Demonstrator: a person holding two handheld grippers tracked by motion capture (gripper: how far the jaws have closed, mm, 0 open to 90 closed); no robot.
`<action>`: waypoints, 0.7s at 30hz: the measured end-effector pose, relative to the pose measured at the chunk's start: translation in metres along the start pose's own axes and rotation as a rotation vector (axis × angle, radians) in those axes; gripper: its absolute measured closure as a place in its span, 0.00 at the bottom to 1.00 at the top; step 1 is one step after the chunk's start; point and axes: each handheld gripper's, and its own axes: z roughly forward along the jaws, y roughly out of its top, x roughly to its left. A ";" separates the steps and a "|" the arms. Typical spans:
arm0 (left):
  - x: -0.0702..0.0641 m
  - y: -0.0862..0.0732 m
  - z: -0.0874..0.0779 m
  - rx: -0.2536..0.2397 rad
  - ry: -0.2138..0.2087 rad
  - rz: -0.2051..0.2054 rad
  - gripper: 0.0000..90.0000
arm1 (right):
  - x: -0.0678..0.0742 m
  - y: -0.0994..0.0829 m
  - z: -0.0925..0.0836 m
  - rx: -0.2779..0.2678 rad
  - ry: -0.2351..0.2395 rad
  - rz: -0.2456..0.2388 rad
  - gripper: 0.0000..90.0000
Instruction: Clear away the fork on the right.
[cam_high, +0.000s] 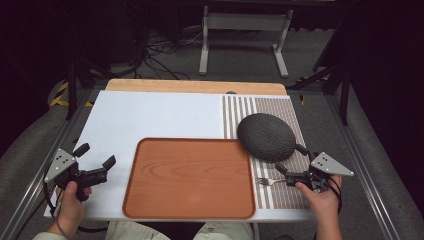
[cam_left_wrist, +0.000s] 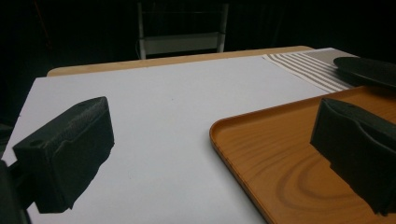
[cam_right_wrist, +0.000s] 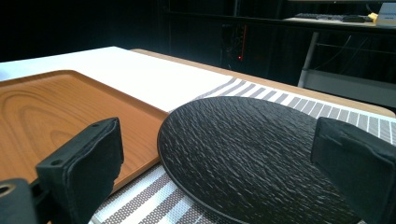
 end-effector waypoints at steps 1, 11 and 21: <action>0.000 0.000 0.000 0.001 0.000 0.001 0.00 | 0.000 0.000 0.000 0.001 0.001 0.000 0.04; 0.000 0.000 0.001 0.007 -0.005 0.009 0.00 | 0.000 -0.001 0.001 0.005 0.005 0.004 0.04; -0.001 0.000 0.001 0.014 -0.002 0.010 0.00 | -0.003 0.005 0.000 0.001 0.017 -0.001 0.04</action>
